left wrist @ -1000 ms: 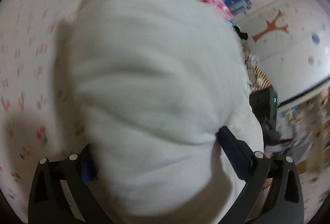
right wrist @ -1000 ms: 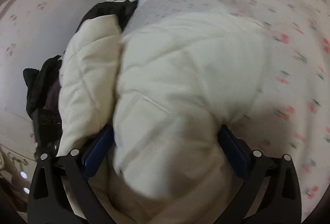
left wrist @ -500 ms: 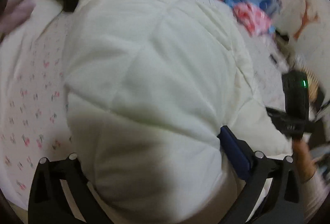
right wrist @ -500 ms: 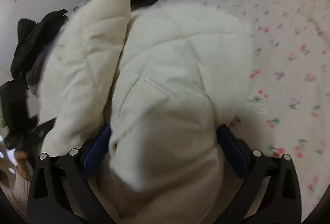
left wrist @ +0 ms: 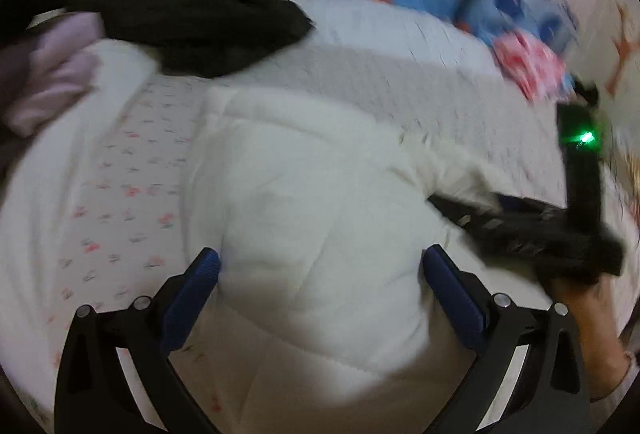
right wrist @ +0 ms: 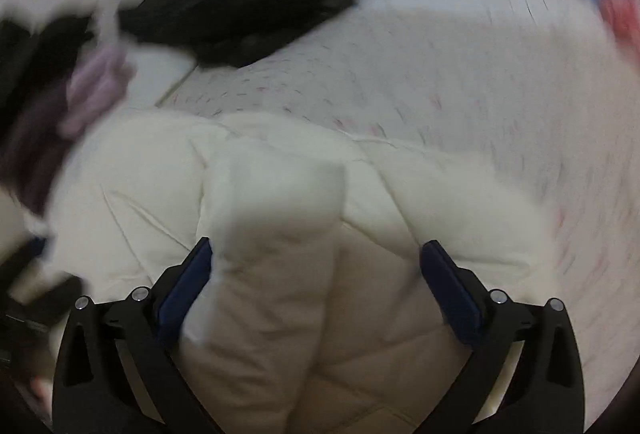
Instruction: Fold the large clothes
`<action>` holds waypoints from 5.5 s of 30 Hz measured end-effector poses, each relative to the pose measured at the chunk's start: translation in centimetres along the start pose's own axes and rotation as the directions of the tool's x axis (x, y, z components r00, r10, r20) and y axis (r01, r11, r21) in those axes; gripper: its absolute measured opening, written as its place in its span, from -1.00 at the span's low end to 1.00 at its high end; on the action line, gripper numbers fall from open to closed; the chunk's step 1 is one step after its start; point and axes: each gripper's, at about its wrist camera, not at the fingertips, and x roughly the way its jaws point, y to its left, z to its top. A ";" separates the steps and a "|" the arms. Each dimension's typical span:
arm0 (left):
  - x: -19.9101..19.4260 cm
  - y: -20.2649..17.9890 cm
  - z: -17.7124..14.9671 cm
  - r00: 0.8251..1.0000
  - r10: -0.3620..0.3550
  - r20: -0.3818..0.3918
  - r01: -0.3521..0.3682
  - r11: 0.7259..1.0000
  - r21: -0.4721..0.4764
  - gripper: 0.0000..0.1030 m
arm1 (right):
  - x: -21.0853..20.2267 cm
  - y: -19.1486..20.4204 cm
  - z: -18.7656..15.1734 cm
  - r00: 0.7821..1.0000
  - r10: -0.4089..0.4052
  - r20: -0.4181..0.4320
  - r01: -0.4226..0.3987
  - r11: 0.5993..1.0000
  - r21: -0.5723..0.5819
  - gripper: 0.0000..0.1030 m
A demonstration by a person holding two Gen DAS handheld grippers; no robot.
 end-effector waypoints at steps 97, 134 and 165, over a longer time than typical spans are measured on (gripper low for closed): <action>-10.1 -6.9 -11.4 0.969 0.220 0.109 -0.235 0.960 0.149 0.87 | -13.6 4.8 -16.6 0.990 -0.137 -0.036 0.130 0.981 -0.145 0.87; -9.0 -2.8 -5.3 0.990 0.098 0.100 -0.094 0.995 -0.043 0.86 | -12.6 2.6 -2.5 0.985 -0.153 0.082 0.156 0.987 -0.037 0.87; -8.5 -5.0 -9.5 0.981 0.192 0.019 -0.192 0.981 0.036 0.89 | -14.6 4.3 -14.6 0.972 -0.235 -0.016 0.230 0.962 -0.149 0.87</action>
